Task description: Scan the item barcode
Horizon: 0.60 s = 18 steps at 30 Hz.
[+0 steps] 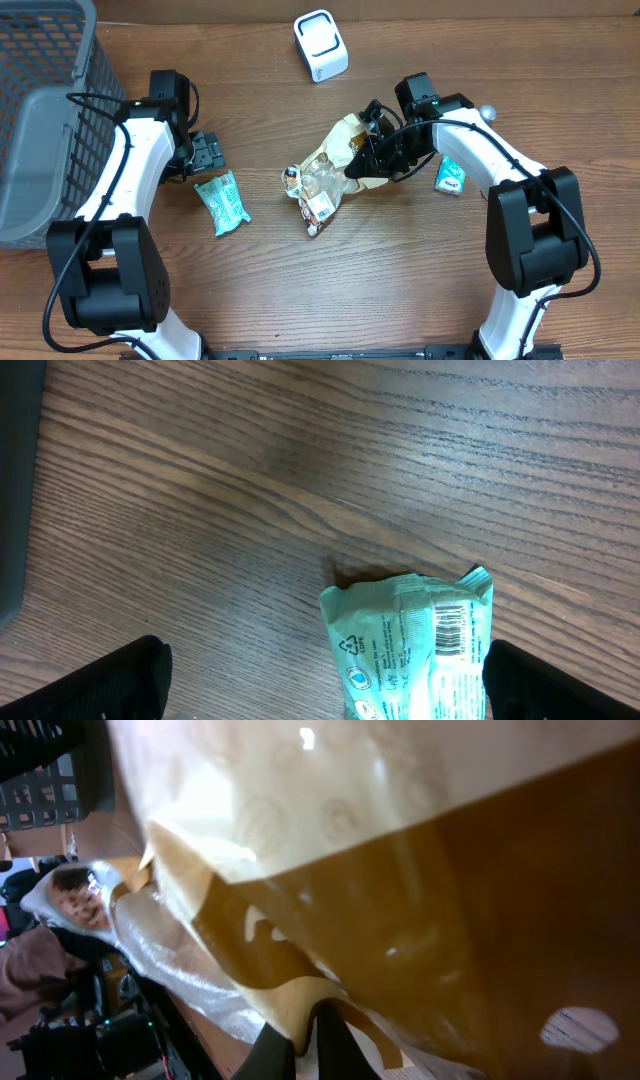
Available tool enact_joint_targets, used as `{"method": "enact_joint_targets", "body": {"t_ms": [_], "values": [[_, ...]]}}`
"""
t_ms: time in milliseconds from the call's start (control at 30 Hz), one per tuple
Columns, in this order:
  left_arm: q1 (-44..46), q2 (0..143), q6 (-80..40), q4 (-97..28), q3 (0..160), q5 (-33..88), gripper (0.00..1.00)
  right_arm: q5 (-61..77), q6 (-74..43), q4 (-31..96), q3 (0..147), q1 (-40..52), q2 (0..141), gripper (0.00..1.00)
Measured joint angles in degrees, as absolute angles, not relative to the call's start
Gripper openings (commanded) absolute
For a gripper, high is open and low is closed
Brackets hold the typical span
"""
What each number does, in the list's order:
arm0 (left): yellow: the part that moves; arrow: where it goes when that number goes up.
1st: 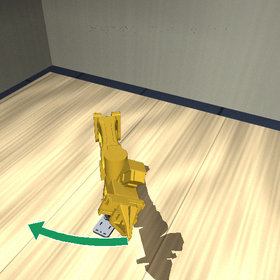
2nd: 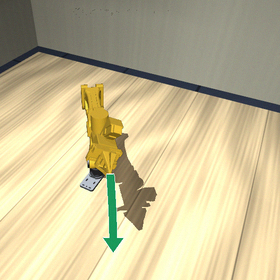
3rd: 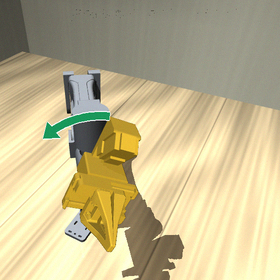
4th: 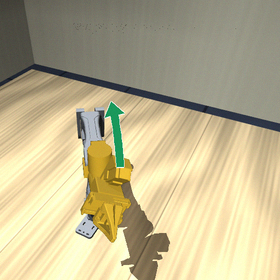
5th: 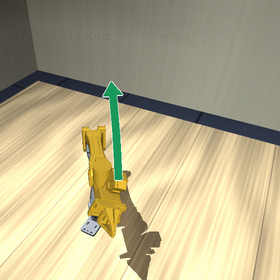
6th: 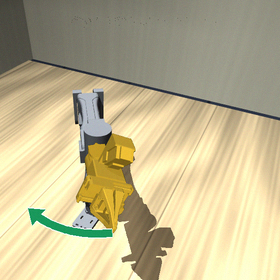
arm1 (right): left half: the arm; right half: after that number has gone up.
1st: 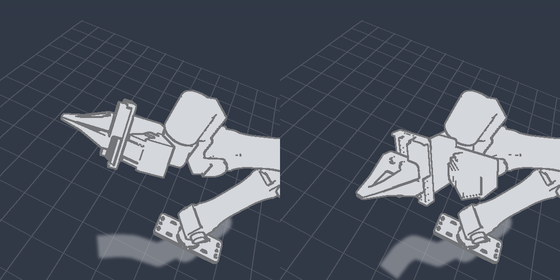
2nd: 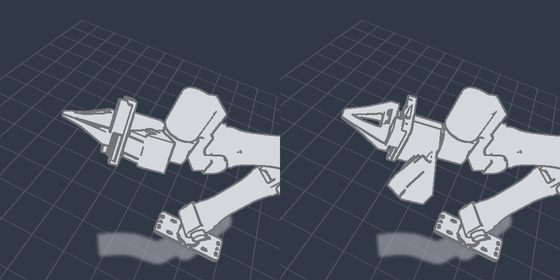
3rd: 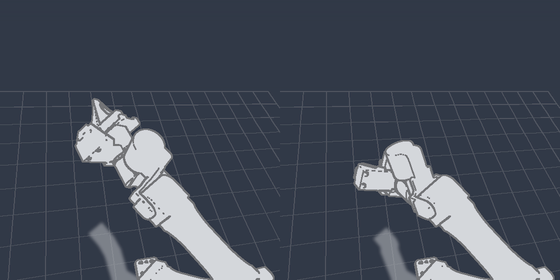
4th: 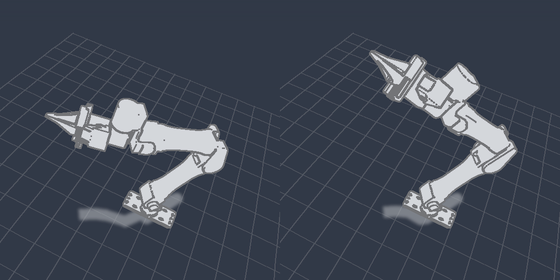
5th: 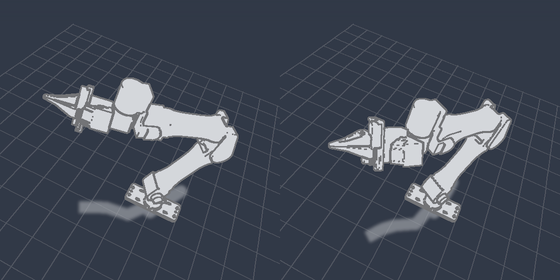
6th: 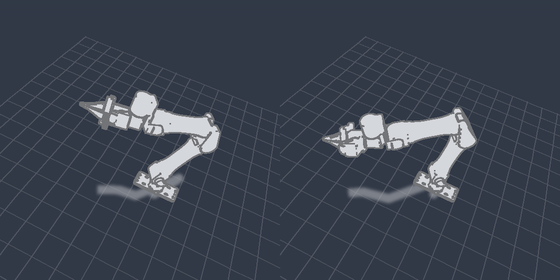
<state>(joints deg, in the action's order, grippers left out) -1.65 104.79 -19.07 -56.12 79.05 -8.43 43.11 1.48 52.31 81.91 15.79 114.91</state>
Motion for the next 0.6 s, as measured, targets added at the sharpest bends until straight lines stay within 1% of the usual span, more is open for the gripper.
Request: {"method": "enact_joint_targets", "body": {"t_ms": [600], "values": [[-1.7,104.8,-19.1,-56.1,79.0,-8.4,0.99,43.5,1.5,52.3,81.9,15.8,114.9,0.04]]}}
